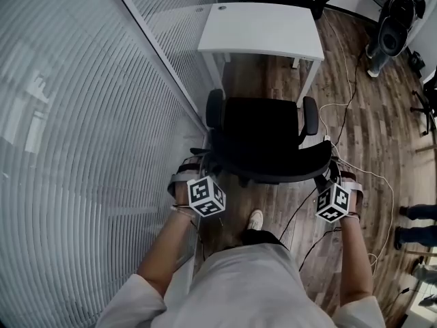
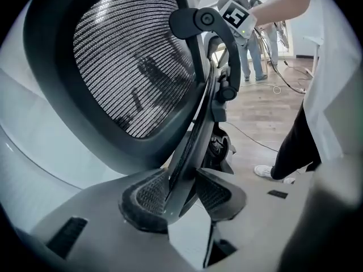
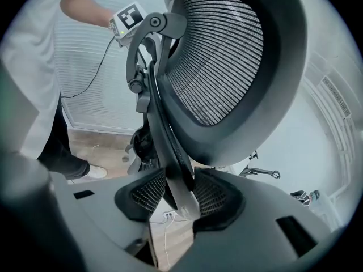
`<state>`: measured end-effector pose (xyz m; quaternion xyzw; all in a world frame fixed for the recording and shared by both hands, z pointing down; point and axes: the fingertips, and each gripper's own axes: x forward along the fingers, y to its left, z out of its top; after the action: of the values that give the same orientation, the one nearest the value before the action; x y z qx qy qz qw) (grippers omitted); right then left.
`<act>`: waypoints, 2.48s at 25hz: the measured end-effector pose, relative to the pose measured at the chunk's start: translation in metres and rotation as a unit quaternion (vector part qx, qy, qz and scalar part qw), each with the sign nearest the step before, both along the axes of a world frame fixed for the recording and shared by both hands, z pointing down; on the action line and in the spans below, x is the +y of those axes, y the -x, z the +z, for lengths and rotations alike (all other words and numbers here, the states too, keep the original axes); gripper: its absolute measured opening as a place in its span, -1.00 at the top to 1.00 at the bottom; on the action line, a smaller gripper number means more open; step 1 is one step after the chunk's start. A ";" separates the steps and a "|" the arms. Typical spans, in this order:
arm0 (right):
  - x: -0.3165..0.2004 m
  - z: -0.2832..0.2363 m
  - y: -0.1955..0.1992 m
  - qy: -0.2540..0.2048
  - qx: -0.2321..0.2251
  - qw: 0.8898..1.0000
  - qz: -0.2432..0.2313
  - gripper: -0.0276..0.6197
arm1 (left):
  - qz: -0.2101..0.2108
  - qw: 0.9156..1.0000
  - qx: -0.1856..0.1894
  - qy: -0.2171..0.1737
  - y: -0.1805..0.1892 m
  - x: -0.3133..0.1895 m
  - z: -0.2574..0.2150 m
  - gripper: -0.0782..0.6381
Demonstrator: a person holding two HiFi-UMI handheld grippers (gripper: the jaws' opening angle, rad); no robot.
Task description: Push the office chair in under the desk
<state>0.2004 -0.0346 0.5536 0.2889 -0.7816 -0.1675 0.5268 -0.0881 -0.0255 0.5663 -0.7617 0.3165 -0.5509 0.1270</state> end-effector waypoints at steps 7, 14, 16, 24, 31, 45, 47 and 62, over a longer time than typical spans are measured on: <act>-0.035 -0.001 -0.003 -0.003 -0.002 1.000 -0.008 0.40 | -0.007 1.000 0.000 -0.002 -0.002 -0.034 0.000 0.33; -0.057 0.005 -0.006 -0.006 0.000 1.000 -0.008 0.40 | -0.007 1.000 0.003 -0.007 -0.006 -0.055 0.006 0.33; -0.064 0.006 -0.007 -0.006 0.000 1.000 -0.006 0.40 | -0.005 1.000 0.003 -0.006 -0.007 -0.062 0.007 0.33; -0.092 0.003 -0.008 -0.005 -0.002 1.000 -0.004 0.40 | 0.000 1.000 0.004 -0.005 -0.008 -0.090 0.004 0.33; -0.114 0.006 -0.008 -0.006 -0.001 1.000 -0.001 0.40 | 0.003 1.000 0.006 -0.006 -0.008 -0.112 0.006 0.33; -0.169 0.001 -0.001 -0.008 -0.003 1.000 0.005 0.40 | 0.008 1.000 0.012 -0.004 -0.001 -0.170 0.001 0.33; -0.175 0.002 0.001 -0.009 -0.004 1.000 0.006 0.40 | 0.009 1.000 0.012 -0.004 0.000 -0.176 0.003 0.33; -0.216 0.007 0.007 -0.007 -0.006 1.000 0.016 0.40 | 0.017 1.000 0.013 -0.005 0.007 -0.223 0.007 0.33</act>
<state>0.1932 -0.2507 0.5603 0.3061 -0.7786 -0.1626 0.5231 -0.0951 -0.2487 0.5733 -0.7734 0.3077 -0.5373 0.1363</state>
